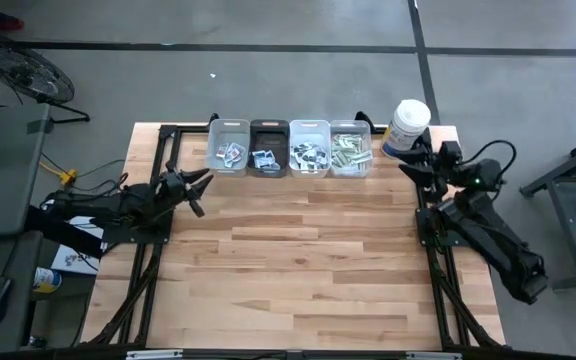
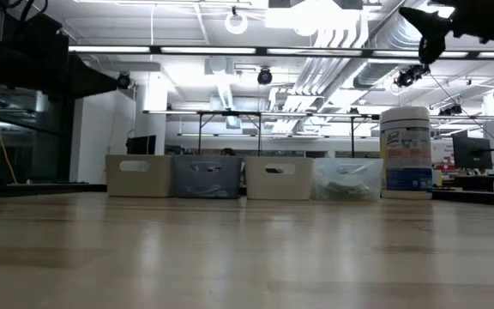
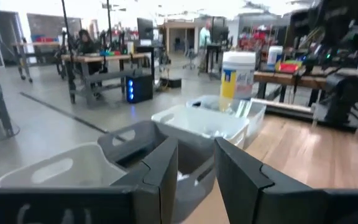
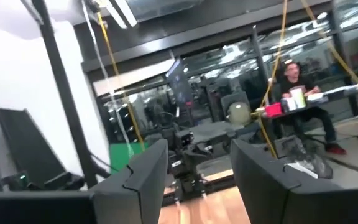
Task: Pick & Place First Aid Supplies
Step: Return to Home Position
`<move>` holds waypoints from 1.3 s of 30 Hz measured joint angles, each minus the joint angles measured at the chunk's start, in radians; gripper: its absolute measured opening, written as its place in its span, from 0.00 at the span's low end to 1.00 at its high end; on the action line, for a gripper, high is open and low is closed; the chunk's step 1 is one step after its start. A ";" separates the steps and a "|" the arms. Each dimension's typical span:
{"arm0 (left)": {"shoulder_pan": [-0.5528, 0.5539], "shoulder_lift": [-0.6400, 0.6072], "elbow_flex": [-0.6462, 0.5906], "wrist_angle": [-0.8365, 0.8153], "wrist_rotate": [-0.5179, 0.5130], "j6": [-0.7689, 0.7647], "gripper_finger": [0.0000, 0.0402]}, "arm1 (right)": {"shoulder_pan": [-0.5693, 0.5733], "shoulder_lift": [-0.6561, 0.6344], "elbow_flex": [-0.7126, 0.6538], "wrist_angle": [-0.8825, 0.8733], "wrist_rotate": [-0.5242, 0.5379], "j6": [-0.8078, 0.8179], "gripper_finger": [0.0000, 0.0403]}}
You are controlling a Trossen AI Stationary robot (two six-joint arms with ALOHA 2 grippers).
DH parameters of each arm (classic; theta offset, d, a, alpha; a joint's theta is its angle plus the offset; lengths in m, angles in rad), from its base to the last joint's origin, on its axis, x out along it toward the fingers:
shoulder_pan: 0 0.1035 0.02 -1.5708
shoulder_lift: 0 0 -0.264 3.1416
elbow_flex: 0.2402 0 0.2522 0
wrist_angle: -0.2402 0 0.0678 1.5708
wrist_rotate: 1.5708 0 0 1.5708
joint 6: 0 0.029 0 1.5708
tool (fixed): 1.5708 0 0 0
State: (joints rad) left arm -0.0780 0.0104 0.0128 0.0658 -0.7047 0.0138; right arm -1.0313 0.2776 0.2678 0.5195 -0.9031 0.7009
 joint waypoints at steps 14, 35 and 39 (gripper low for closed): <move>-0.001 0.005 -0.001 -0.005 -0.059 -0.021 0.25 | 0.173 -0.242 -0.179 0.062 0.224 -0.009 0.42; -0.001 0.005 0.006 -0.014 0.023 0.016 0.25 | 0.731 -0.273 -0.258 -0.078 0.682 -0.370 0.42; -0.001 0.005 0.006 -0.014 0.023 0.016 0.25 | 0.799 -0.273 -0.258 -0.215 0.752 -0.397 0.42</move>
State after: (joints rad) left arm -0.0788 0.0151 0.0189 0.0513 -0.6815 0.0296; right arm -0.2319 0.0044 0.0093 0.3049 -0.1509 0.3037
